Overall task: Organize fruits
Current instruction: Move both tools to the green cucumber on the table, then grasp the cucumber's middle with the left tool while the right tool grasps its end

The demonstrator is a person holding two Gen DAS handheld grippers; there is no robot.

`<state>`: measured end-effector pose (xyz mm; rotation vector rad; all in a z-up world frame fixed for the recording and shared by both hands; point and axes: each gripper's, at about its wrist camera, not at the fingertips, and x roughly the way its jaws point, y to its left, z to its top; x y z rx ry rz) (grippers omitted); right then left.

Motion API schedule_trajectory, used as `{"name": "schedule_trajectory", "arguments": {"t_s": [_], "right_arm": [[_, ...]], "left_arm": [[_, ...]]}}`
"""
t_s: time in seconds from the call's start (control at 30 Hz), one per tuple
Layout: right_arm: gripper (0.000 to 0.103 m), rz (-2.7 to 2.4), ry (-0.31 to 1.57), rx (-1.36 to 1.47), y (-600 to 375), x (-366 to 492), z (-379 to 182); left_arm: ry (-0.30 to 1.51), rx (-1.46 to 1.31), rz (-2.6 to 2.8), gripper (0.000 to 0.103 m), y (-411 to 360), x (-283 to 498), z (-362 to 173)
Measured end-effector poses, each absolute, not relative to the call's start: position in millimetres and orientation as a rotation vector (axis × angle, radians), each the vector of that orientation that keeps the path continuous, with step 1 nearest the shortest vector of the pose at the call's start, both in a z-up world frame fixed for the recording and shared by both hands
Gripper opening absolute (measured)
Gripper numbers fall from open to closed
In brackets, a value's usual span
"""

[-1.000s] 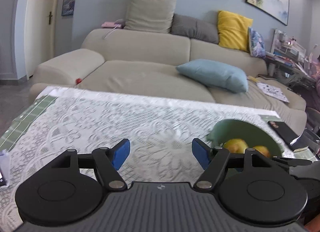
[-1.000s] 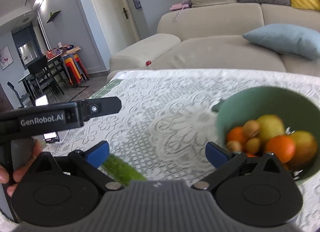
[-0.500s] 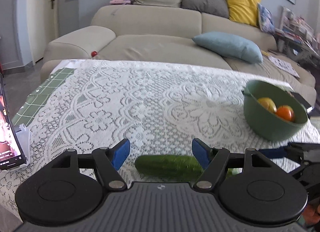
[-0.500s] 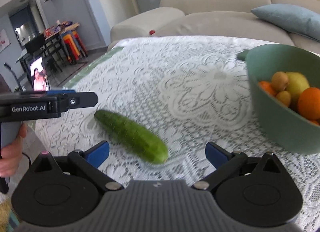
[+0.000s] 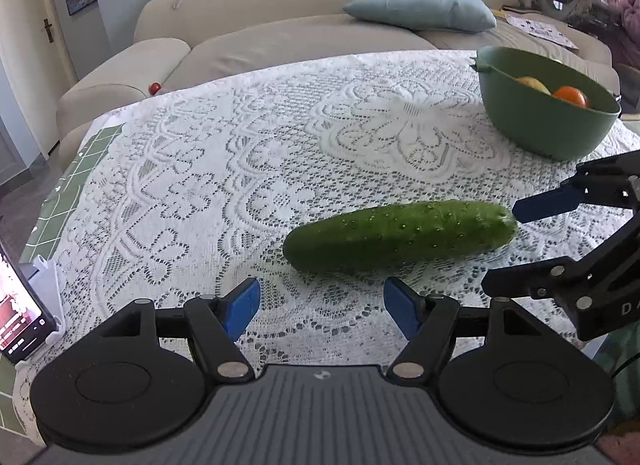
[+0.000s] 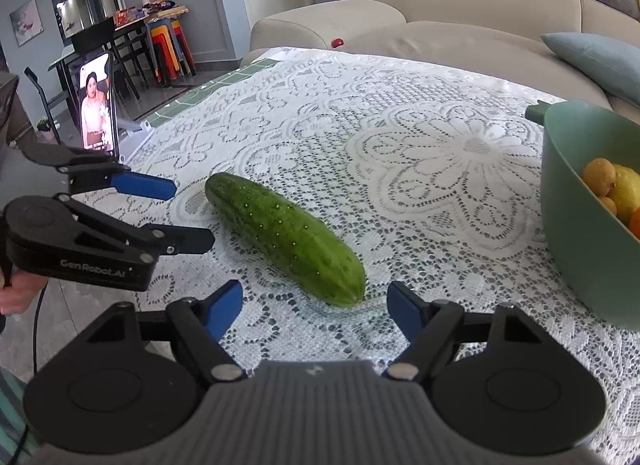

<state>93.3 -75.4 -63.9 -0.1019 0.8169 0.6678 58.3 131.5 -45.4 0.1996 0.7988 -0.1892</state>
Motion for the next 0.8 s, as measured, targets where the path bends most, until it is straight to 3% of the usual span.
{"name": "schedule_trajectory", "arguments": {"t_s": [0.3, 0.43, 0.8], "right_arm": [[0.070, 0.671, 0.811, -0.122, -70.6, 96.8, -64.5], [0.063, 0.675, 0.816, -0.125, -68.6, 98.1, -64.8], [0.059, 0.667, 0.824, -0.131, -67.5, 100.9, -66.6]], "left_arm": [[0.817, 0.279, -0.265, 0.083, 126.9, 73.1, -50.9], [0.816, 0.354, -0.313, 0.086, 119.7, 74.7, -52.2], [0.838, 0.377, -0.353, 0.086, 121.8, 88.5, -50.6]]}}
